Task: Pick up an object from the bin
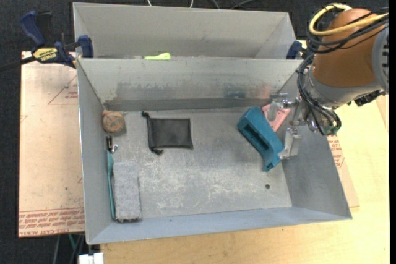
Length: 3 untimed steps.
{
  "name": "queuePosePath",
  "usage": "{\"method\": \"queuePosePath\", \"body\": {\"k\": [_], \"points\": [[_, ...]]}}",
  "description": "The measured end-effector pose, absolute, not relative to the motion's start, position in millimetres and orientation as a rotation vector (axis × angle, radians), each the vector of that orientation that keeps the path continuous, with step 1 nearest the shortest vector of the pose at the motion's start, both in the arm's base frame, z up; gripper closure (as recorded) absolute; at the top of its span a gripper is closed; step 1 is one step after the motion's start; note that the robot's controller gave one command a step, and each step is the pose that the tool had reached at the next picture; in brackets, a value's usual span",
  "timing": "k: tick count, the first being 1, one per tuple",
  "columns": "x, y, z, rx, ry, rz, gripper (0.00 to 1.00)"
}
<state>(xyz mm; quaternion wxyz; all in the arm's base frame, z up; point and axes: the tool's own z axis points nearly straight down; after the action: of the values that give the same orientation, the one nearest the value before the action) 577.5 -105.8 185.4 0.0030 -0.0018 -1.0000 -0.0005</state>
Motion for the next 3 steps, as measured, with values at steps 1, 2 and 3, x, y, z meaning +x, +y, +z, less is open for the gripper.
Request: {"method": "queuePosePath", "body": {"k": [1,2,3], "points": [[578.9,-105.3,190.2,-0.001,-3.143,0.000,0.00],[598.6,-105.8,164.8,0.222,-3.142,0.003,0.00],[627.4,-98.0,135.6,0.278,-3.137,0.000,0.00]]}}
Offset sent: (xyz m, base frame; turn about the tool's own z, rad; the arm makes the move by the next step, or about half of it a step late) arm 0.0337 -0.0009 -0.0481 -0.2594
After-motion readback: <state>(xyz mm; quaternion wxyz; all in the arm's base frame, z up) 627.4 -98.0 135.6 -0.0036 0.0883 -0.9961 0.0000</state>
